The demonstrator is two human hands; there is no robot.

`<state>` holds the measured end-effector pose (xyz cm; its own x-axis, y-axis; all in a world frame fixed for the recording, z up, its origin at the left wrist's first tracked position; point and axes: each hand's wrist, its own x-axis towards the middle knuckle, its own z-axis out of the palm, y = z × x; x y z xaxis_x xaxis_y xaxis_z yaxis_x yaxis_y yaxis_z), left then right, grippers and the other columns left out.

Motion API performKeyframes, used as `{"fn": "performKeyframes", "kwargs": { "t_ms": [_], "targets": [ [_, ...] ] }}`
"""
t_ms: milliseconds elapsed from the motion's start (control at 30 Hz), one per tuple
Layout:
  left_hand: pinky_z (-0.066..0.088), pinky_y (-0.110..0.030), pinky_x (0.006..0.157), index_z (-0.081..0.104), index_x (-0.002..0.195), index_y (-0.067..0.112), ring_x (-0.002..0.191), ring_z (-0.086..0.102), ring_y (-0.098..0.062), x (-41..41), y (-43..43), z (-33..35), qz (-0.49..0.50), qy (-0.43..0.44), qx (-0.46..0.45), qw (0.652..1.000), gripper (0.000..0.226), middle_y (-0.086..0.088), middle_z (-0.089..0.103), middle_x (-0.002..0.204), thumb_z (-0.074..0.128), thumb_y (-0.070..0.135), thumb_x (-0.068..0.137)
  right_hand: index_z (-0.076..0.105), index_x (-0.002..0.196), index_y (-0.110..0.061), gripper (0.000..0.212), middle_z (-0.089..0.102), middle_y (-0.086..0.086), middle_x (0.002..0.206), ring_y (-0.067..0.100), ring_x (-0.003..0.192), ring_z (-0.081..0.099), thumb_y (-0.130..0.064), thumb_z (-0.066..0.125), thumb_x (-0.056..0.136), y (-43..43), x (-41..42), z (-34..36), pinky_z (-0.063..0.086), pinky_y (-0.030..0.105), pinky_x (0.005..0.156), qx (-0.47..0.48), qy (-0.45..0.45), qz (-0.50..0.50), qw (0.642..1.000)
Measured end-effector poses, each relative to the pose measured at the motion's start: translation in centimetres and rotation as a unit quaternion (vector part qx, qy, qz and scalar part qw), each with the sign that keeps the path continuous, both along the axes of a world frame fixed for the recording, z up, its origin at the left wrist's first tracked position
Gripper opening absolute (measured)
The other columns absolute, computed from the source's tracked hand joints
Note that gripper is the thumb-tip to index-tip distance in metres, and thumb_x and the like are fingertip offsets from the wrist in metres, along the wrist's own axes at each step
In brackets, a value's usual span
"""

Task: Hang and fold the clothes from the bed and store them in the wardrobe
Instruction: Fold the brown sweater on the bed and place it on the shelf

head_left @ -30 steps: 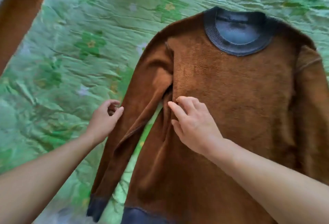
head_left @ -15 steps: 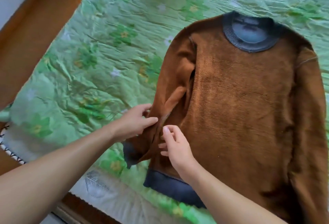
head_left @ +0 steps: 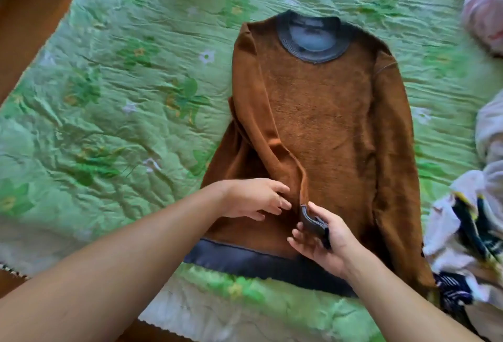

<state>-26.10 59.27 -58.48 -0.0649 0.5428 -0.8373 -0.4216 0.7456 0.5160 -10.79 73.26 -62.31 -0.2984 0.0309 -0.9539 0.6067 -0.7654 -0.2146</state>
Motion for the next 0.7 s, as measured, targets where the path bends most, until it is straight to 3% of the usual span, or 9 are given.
{"fn": "performKeyframes", "kwargs": {
  "t_ms": [67,133,200,267,367,400,500,600,700],
  "targets": [
    [0.05,-0.033,0.095,0.052,0.137,0.022,0.117,0.061,-0.016,1.2,-0.9,-1.7,0.016,0.05,-0.014,0.999,0.045,-0.003,0.064,0.127,0.046,0.001,0.097,0.063,0.118,-0.018,0.022,0.068,0.022,0.095,0.03,0.069,0.067,-0.02,0.059,0.097,0.4,1.3,-1.4,0.057,0.038,0.06,0.031,-0.029,0.037,0.998],
    [0.055,-0.027,0.082,0.061,0.124,0.016,0.098,0.066,-0.017,1.1,-1.5,-3.1,0.109,0.161,-0.032,0.98,0.037,-0.009,0.066,0.119,0.04,0.0,0.097,0.061,0.109,-0.014,0.023,0.064,0.019,0.082,0.023,0.058,0.058,-0.005,0.042,0.098,0.8,2.2,-2.2,0.047,0.026,0.046,0.043,-0.044,0.035,0.998],
    [0.055,-0.028,0.076,0.062,0.116,0.012,0.086,0.065,-0.018,-0.3,-2.0,-4.5,0.227,0.254,-0.05,0.939,0.031,-0.017,0.067,0.114,0.039,0.001,0.097,0.055,0.092,-0.012,0.019,0.05,0.008,0.065,0.013,0.045,0.041,-0.007,0.037,0.095,1.3,3.3,-2.6,0.031,0.018,0.035,-0.051,-0.061,0.004,0.997],
    [0.057,-0.031,0.077,0.058,0.121,0.01,0.087,0.067,-0.019,-1.9,-2.2,-5.6,0.293,0.271,-0.049,0.916,0.028,-0.018,0.065,0.113,0.043,0.004,0.099,0.056,0.087,-0.011,0.017,0.044,0.003,0.061,0.011,0.04,0.035,-0.013,0.041,0.094,1.3,4.5,-2.7,0.025,0.016,0.032,-0.127,-0.085,0.059,0.987],
    [0.059,-0.035,0.085,0.048,0.136,0.014,0.1,0.069,-0.022,-3.5,-1.5,-6.6,0.303,0.234,-0.052,0.922,0.036,-0.011,0.064,0.117,0.043,0.009,0.1,0.063,0.099,-0.005,0.022,0.06,0.009,0.062,0.02,0.043,0.053,-0.017,0.045,0.098,1.0,5.1,-2.9,0.042,0.021,0.041,-0.013,-0.119,0.352,0.928],
    [0.058,-0.037,0.089,0.048,0.136,0.015,0.102,0.069,-0.022,-4.0,-1.1,-6.8,0.31,0.227,-0.058,0.921,0.036,-0.009,0.065,0.117,0.043,0.01,0.1,0.062,0.097,-0.004,0.021,0.064,0.012,0.063,0.023,0.044,0.057,-0.014,0.044,0.096,1.2,4.5,-2.8,0.048,0.025,0.044,0.042,-0.121,0.395,0.91],
    [0.055,-0.041,0.097,0.054,0.121,0.016,0.106,0.068,-0.023,-5.6,0.2,-7.2,0.39,0.185,-0.052,0.901,0.022,-0.009,0.067,0.118,0.048,0.014,0.1,0.064,0.083,-0.014,0.021,0.07,0.012,0.07,0.028,0.053,0.064,-0.019,0.047,0.094,3.1,1.4,-3.2,0.058,0.042,0.052,0.311,-0.075,0.363,0.875],
    [0.056,-0.033,0.085,0.056,0.116,0.013,0.099,0.068,-0.02,-7.1,1.2,-7.3,0.495,0.1,0.006,0.863,0.018,-0.008,0.069,0.11,0.05,0.013,0.099,0.058,0.103,-0.027,0.026,0.069,0.004,0.097,0.019,0.085,0.067,-0.051,0.061,0.093,4.4,-1.8,-3.1,0.059,0.04,0.072,0.318,-0.006,0.305,0.898],
    [0.054,-0.027,0.072,0.059,0.111,0.012,0.083,0.064,-0.017,-8.5,1.8,-6.7,0.535,0.056,0.04,0.842,0.016,-0.004,0.067,0.096,0.051,0.015,0.098,0.054,0.112,-0.027,0.043,0.063,-0.007,0.101,0.015,0.094,0.063,-0.055,0.072,0.085,3.3,-2.9,-3.9,0.052,0.033,0.081,0.361,0.029,0.493,0.791]
  ]
}}
